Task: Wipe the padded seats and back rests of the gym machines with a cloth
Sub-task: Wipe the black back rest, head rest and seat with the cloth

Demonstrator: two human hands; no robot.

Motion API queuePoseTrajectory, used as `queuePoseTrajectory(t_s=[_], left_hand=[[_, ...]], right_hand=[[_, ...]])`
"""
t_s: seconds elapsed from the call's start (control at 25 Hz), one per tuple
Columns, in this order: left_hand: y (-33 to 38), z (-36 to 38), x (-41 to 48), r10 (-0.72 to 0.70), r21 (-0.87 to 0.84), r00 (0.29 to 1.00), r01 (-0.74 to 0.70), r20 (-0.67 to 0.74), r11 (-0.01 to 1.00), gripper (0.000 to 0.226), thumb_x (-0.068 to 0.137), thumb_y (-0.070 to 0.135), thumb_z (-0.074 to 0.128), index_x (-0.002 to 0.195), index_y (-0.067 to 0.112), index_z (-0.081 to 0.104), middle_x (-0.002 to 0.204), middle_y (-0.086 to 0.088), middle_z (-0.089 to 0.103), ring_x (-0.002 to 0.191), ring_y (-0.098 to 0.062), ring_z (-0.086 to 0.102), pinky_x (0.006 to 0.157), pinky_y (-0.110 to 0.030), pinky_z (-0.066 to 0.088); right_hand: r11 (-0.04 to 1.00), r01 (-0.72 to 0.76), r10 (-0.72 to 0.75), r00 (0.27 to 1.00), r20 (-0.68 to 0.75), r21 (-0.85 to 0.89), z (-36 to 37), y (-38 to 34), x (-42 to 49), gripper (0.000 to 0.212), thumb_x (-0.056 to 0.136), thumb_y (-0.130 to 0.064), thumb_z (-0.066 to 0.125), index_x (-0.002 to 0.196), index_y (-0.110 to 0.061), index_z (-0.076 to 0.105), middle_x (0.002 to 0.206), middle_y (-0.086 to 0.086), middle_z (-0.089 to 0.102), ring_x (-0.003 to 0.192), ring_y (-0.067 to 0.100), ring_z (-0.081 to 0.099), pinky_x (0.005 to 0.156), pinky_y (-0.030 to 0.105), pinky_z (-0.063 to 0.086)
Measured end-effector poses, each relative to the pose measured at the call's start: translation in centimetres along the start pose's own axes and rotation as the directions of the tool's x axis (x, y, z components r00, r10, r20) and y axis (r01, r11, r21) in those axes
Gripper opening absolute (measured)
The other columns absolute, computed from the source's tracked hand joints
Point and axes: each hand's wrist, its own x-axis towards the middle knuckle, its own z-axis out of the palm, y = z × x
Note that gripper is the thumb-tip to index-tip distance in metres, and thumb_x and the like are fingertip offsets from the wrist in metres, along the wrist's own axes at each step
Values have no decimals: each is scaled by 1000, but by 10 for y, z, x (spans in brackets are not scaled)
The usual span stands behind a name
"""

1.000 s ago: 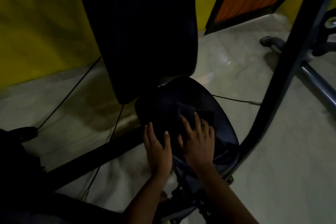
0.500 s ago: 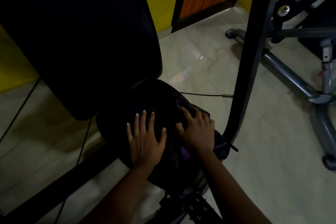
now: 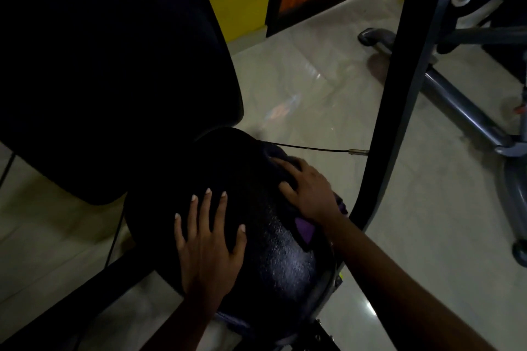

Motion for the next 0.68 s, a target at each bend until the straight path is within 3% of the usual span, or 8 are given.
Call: queuePoseTrajectory(t_s=[0.16,0.28,0.4,0.52,0.68], left_hand=[[-1,3,1,-2,16,1000,2,-14,1000,61,85,48,35,138,19,47,146,-9,43,137,-28,34,110,-52,22],[-2,6,2,-1,13,999,2,-34,1000,61,84,47,38,137,20,48,146,-8,44,137,-26,33,109,-52,23],[-3,8,2,-2,27,999,4,-44,1000,61,82,47,38,138,22,46,146,-6,43,137,-25,31,110,-50,21],[-4,8,3,6,47,999,-4,-46,999,61,82,46,37,138,23,45,148,-5,41,138,-24,30,110,-50,21],[-4,8,1,6,45,999,-4,-52,999,60,84,46,37,139,22,44,148,-6,41,138,-25,31,110,-50,21]], right_hand=[[908,368,-337,926,172,-199,13,-36,94,64,79,-59,21,136,-38,44,140,11,46,119,36,48,95,43,39],[816,511,-427,848,313,-271,30,-67,144,56,89,-60,34,140,-38,36,145,9,39,130,31,39,101,39,32],[897,417,-352,876,331,-150,29,-65,166,68,80,-69,37,139,-35,39,138,10,47,125,31,46,97,37,39],[976,214,-214,920,329,39,22,-41,161,57,90,-52,49,142,-33,35,139,13,45,126,32,45,99,35,37],[969,14,-80,963,258,247,8,-12,111,62,83,-52,48,140,-30,38,129,13,56,119,30,51,88,29,37]])
